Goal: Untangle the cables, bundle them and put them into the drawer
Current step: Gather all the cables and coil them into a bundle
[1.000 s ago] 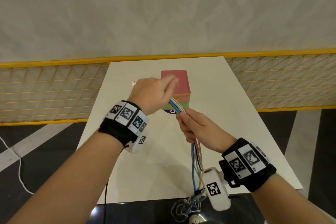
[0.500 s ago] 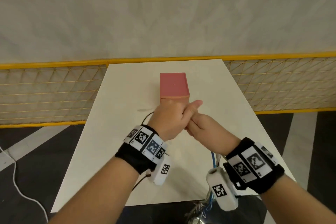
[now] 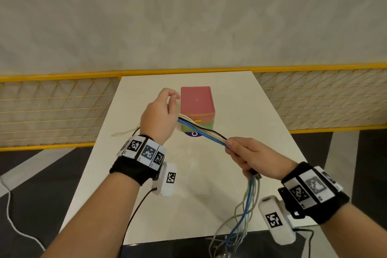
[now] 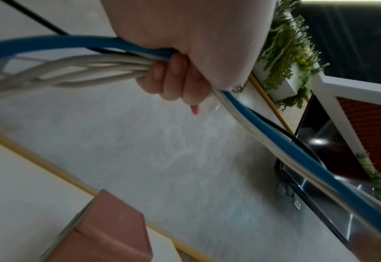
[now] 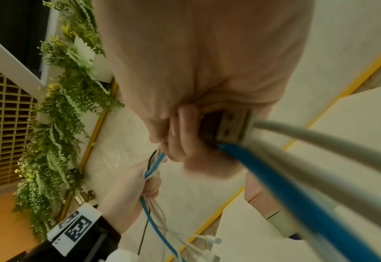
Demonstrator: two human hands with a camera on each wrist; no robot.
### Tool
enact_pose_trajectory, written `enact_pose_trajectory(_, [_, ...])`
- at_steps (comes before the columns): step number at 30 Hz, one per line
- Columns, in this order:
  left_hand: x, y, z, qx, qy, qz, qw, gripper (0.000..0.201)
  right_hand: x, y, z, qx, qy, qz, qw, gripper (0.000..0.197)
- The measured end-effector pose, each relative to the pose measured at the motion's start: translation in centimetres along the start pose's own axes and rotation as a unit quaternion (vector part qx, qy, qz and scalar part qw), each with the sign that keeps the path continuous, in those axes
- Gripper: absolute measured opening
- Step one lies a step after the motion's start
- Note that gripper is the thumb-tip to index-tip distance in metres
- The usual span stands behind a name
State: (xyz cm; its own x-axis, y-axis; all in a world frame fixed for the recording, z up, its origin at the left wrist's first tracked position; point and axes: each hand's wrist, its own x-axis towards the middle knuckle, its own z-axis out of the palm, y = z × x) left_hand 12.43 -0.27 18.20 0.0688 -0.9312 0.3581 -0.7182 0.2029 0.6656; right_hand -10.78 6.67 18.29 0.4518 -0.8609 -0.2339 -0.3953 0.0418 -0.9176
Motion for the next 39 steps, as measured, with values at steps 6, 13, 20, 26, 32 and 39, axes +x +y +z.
enact_pose_trajectory(6, [-2.2,2.8,1.8,-0.019,-0.094,0.127,0.987,0.033,1.9,-1.9,1.2,-0.117,0.042,-0.028,0.992,0.034])
enact_pose_trajectory(13, [-3.7,3.8,2.5,-0.013,-0.154,0.154,0.976,0.041,3.3,-3.4,0.6,-0.111,-0.034,-0.007,0.993,0.029])
enact_pose_trajectory(20, [-1.9,0.9,1.7,-0.013,-0.12,0.063,0.991,0.029,2.7,-2.8,-0.2,-0.087,-0.065,0.027,0.994,0.032])
enact_pose_trajectory(26, [-2.7,4.6,1.7,-0.032,-0.177,0.189,0.965,0.046,3.7,-6.0,-0.8,-0.217,-0.056,-0.013,0.975,0.035])
enact_pose_trajectory(32, [-1.3,5.8,0.5,0.02,-0.197,0.19,0.962,0.071,4.0,-9.5,-4.6,-0.303,-0.082,-0.03,0.949,0.015])
enact_pose_trajectory(39, [0.6,5.4,-1.2,-0.078,-0.159,0.149,0.973,0.047,4.6,-7.9,-6.3,-0.242,-0.017,-0.115,0.963,0.02])
